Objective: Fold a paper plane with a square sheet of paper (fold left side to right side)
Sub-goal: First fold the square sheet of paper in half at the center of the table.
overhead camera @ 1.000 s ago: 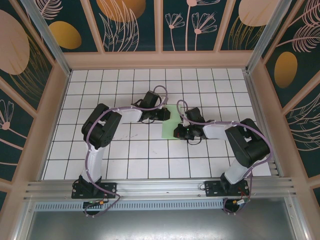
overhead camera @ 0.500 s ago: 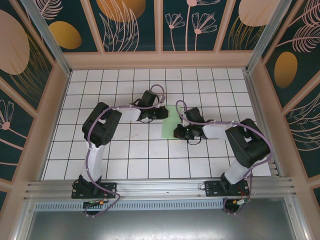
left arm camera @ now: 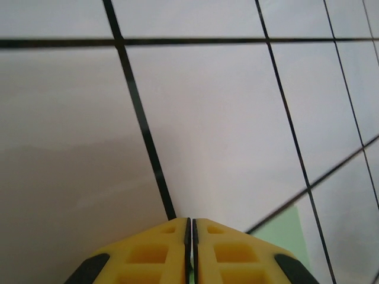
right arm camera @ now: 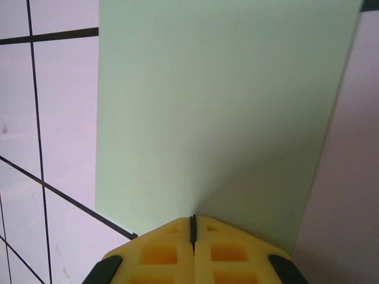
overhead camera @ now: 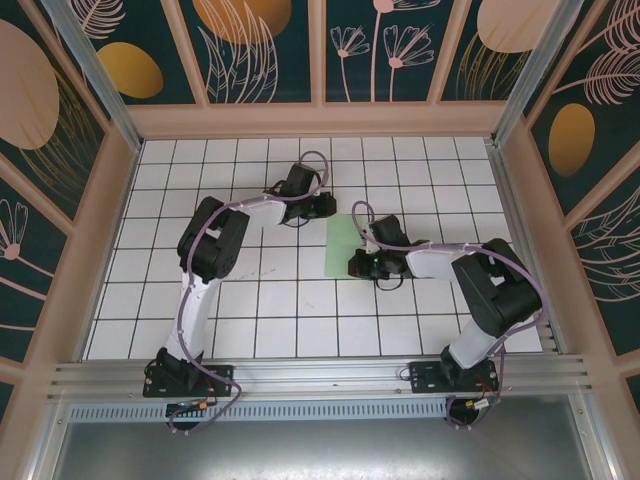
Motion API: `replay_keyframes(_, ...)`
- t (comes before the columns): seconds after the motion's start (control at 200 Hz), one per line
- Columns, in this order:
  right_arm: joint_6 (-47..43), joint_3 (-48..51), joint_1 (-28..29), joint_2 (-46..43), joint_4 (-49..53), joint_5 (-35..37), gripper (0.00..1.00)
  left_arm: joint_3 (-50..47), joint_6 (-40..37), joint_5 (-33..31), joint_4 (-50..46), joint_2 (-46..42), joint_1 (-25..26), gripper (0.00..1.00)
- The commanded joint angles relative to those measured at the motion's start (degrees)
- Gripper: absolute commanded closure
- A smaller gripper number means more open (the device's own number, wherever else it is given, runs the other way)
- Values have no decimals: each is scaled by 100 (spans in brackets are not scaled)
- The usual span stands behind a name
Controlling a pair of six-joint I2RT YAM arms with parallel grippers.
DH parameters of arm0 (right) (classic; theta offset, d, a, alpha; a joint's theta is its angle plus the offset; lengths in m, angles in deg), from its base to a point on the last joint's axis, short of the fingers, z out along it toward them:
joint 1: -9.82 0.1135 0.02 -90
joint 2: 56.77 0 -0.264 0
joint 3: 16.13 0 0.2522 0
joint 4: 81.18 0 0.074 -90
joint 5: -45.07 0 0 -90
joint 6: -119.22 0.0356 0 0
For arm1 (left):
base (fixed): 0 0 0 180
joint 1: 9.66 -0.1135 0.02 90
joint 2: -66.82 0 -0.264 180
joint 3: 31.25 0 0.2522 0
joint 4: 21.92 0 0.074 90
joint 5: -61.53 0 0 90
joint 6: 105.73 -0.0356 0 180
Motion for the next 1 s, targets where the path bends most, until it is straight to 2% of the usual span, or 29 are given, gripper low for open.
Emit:
replay_keyframes(0.0, -164, 369, -31, 179, 1319, 674, 100, 264, -39, -351, -303, 322, -124, 86)
replay_keyframes(0.18, -217, 386, -109, -19, 1367, 632, 100, 313, -170, -311, -283, 49, -181, 83)
replay_keyframes(0.36, -191, 361, -131, -6, 1100, 408, 100, -351, -328, -425, 11, -908, -181, 80)
replay_keyframes(0.611, -217, 303, -130, 176, 1075, 386, 100, -2116, -164, 542, 885, -1966, -13, 81)
replay_keyframes(0.811, -235, 290, -130, 200, 1144, 437, 100, -2594, -67, 1066, 1195, -1914, 462, 83)
replay_keyframes(0.996, -235, 272, -130, 202, 1223, 472, 100, -2587, -22, 950, 1172, -1678, 610, 84)
